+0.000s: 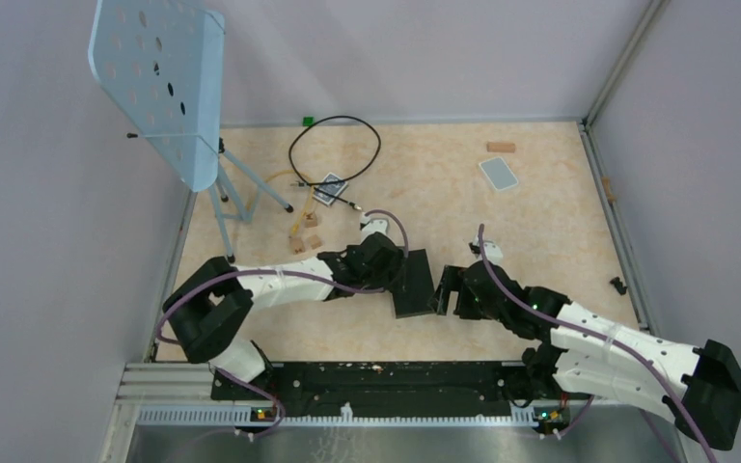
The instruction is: Insert the plug into the switch port
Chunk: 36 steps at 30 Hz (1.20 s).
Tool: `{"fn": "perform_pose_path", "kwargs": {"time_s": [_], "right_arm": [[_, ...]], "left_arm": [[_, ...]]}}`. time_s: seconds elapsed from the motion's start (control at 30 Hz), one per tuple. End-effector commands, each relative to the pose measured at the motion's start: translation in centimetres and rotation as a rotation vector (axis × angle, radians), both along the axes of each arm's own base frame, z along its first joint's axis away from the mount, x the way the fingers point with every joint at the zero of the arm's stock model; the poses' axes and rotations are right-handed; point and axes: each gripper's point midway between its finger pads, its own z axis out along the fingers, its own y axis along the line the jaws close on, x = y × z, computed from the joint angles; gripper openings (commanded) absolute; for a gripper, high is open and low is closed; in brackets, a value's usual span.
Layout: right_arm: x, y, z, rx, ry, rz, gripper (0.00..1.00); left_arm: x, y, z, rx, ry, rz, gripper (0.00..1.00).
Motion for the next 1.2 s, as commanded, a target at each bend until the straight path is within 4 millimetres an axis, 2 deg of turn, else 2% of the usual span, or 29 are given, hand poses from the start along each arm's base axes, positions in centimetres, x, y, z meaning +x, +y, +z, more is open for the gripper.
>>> {"fn": "perform_pose_path", "kwargs": {"time_s": [0.0, 0.1, 0.23, 0.33, 0.47, 0.6, 0.77, 0.87, 1.17], "right_arm": [[0.6, 0.7, 0.0, 0.055, 0.011, -0.042, 0.84], [0.3, 1.6, -0.2, 0.108, 0.035, -0.034, 0.81], [-0.6, 3.8, -0.9, 0.25, 0.094, -0.019, 0.76], [-1.3, 4.6, -2.0, 0.287, 0.125, -0.035, 0.75], [-1.6, 5.1, -3.0, 0.31, 0.135, -0.07, 0.75], [-1.2, 5.2, -3.0, 0.368, 0.128, -0.106, 0.75], [-0.8, 4.7, -3.2, 0.376, 0.119, -0.147, 0.75], [-0.7, 4.6, -3.7, 0.407, 0.14, -0.159, 0.76], [0.1, 3.6, -4.8, 0.412, 0.164, -0.208, 0.76]], "left_arm": [[0.1, 2.6, 2.1, 0.028, -0.066, 0.033, 0.95], [1.8, 3.5, 3.9, -0.027, -0.101, 0.047, 0.96], [5.4, 3.7, 6.5, -0.128, -0.137, 0.007, 0.96], [8.0, 2.5, 7.8, -0.091, -0.192, -0.057, 0.95], [10.2, -0.3, 7.6, -0.077, -0.189, -0.149, 0.93], [10.9, -2.2, 5.4, -0.084, -0.129, -0.201, 0.9], [10.5, -2.3, 1.7, -0.073, -0.059, -0.187, 0.88], [9.8, -2.2, 0.3, -0.079, -0.032, -0.19, 0.87], [8.1, -2.5, -1.3, -0.123, 0.021, -0.205, 0.83]]}}
